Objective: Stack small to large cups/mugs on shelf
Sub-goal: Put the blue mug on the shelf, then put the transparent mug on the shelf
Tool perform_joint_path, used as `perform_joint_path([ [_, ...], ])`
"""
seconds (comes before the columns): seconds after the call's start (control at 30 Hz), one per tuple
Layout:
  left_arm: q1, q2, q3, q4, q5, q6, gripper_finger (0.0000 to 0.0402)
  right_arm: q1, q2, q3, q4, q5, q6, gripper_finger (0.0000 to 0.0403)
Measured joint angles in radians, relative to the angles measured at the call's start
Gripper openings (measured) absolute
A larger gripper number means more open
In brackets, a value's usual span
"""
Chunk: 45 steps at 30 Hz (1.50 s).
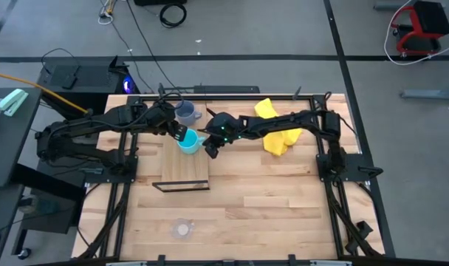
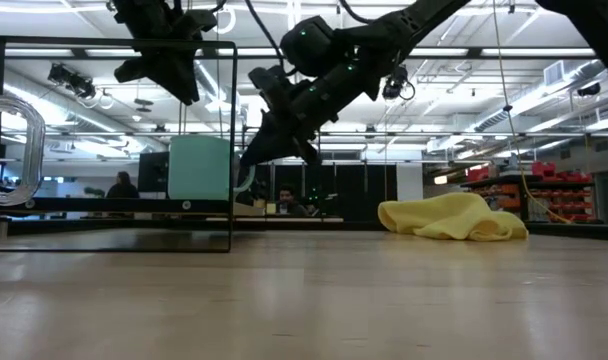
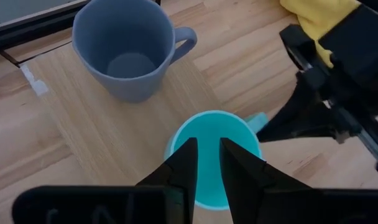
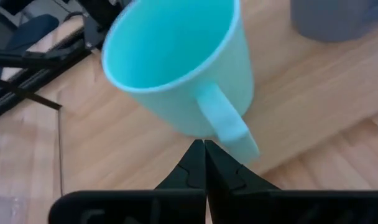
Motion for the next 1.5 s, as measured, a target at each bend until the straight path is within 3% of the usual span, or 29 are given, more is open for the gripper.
perform_joint_path([
  [0.53, 0.0, 0.0, 0.0, -0.001, 0.0, 0.003, 0.0071, -0.003, 0.031, 0.043, -0.011, -0.018, 0.0, 0.0],
  [0.73, 0.0, 0.0, 0.0, -0.001, 0.0, 0.003, 0.0078, 0.001, -0.044, 0.043, -0.064, -0.026, -0.011, 0.0],
  [0.9, 0.0, 0.0, 0.0, -0.001, 0.013, 0.001, 0.0078, 0.001, -0.129, 0.043, -0.198, -0.023, -0.037, 0.0002],
  [1.13, -0.028, -0.037, 0.0, -0.003, 0.185, 0.002, 0.0069, 0.031, -0.257, 0.043, -0.435, -0.021, -0.025, 0.0013],
  [1.5, -0.089, -0.201, 0.001, -0.2, 0.196, -0.059, 0.0061, 0.126, -0.377, 0.043, -0.644, 0.042, 0.059, 0.0015],
])
